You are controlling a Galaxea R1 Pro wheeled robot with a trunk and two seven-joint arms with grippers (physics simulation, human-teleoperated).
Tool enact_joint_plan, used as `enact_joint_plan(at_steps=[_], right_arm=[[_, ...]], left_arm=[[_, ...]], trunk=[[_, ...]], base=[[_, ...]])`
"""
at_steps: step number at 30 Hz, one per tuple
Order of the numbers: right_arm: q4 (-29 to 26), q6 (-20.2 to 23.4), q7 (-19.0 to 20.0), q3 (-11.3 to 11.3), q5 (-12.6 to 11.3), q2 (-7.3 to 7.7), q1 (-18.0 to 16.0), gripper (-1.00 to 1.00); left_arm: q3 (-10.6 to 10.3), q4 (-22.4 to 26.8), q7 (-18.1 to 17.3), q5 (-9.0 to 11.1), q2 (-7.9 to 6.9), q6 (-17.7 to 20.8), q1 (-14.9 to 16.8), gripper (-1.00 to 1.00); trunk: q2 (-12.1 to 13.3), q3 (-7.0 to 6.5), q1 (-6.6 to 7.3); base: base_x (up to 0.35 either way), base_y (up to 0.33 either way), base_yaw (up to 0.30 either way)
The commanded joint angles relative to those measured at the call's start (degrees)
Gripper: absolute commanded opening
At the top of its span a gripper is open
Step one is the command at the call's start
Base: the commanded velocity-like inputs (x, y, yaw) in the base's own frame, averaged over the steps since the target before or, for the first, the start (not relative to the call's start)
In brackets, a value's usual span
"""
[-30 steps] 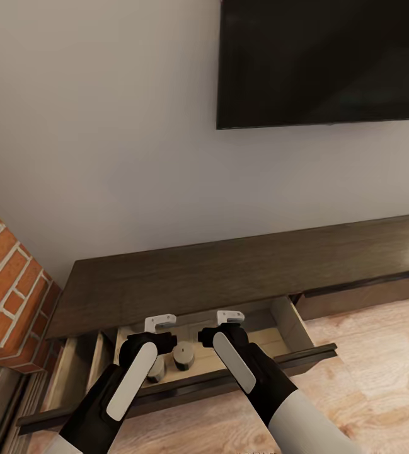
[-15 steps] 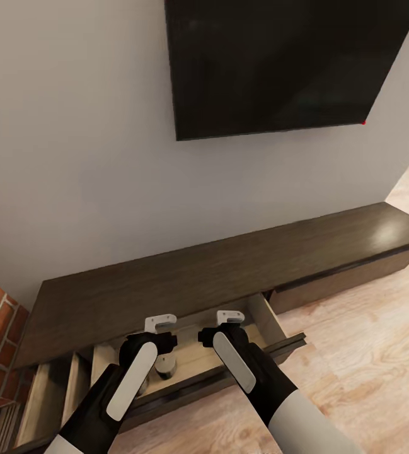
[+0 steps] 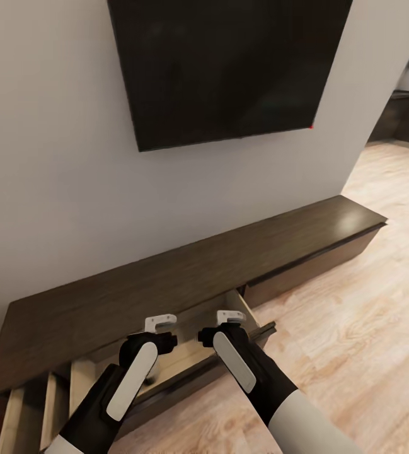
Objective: Place each of the two pumpkins and all three candles from the living room inside a cabinet in the living room (use any cabinet), then make sure every cabinet is closed, and position the cauldron so it is next to a table in the living room.
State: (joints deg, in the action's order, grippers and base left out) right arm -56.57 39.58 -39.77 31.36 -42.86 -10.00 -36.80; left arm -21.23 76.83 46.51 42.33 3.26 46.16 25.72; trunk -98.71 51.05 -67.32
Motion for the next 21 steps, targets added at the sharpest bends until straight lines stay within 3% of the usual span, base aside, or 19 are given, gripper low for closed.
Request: enact_joint_plan(at_steps=[1,9,18,21], right_arm=[[-0.03,0.04,-0.57,0.07,-0.54,0.0,-0.07,1.0],[0.03,0.12,-0.57,-1.6,-0.49,0.0,-0.03,1.0],[0.06,0.06,-0.57,-1.74,-0.51,0.0,-0.02,1.0],[0.06,0.05,-0.55,-1.81,-0.55,0.0,-0.02,1.0]], left_arm=[[-0.04,0.08,0.63,0.56,-0.01,0.07,0.03,1.0],[-0.04,0.08,0.62,0.56,-0.01,0.0,0.03,1.0],[-0.04,0.08,0.63,0.57,-0.01,0.0,0.03,1.0],[-0.04,0.08,0.63,0.63,-0.01,-0.01,0.03,1.0]], trunk=[[0.39,-0.18,0.24],[3.6,-1.95,2.0],[7.21,-3.58,3.98],[7.61,-3.76,4.2]], base=[[-0.062,0.0,-0.278],[-0.012,0.0,-0.275],[0.0,0.0,-0.018],[0.0,0.0,-0.19]])
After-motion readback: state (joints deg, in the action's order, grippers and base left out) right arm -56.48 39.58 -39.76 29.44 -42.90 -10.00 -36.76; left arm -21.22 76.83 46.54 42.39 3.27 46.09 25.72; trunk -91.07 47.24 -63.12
